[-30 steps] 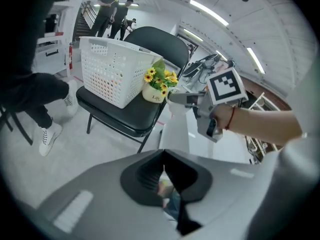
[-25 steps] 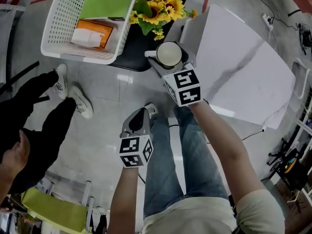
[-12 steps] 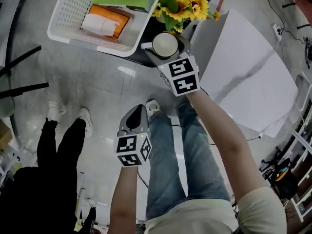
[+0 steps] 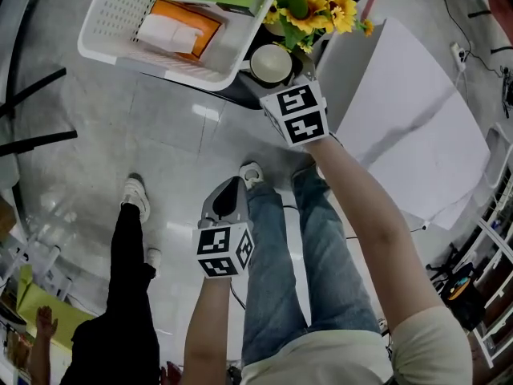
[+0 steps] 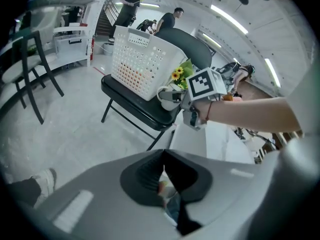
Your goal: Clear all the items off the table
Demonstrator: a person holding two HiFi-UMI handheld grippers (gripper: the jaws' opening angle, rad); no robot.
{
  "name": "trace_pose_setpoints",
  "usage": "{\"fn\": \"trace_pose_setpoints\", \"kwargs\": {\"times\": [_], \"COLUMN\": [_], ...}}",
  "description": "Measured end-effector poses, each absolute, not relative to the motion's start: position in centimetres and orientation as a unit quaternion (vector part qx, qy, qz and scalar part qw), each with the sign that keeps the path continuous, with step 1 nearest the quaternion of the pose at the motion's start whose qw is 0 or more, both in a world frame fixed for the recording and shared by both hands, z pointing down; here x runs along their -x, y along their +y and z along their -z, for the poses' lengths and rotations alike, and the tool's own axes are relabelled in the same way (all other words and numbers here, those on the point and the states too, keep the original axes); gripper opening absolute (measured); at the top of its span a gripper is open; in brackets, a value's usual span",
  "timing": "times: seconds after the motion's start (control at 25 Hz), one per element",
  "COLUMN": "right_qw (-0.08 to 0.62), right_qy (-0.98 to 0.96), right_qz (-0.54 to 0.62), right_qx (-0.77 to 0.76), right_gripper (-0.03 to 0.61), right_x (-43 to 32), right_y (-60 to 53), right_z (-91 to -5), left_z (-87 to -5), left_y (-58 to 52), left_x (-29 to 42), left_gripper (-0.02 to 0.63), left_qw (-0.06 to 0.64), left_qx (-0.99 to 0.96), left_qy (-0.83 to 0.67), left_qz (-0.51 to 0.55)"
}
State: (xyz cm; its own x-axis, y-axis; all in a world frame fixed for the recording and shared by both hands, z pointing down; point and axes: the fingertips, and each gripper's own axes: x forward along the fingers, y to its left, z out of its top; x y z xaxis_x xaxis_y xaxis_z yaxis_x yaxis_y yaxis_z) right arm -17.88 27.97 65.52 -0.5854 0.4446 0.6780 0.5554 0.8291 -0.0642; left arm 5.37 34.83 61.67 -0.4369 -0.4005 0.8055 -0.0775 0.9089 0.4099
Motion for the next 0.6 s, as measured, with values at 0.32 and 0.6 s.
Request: {"fn": "trace_pose_setpoints", "kwargs": {"times": [0.32,0.6], "right_qw": [0.339,0.330], "right_qy": [-0.888,-0.889], "right_qz": [0.091,0.090], "right_qx": [0.297,0.304], "right_gripper": [0.407,0.409], "right_x": [18.35,18.23], "right_y": [28.12,28.22], "right_z": [-66.00,-66.00], "left_z": [-62.03,-61.98], "left_y": [35.26,34.69], "left_x": [-5.33,-5.50], "left_gripper": [0.009,0.009], "left_qw": [0.512,0.513], "left_qx": [-0.139,-0.143], "left_qy": [-0.833,-0.831], "left_qz": [0.159,0.157]}}
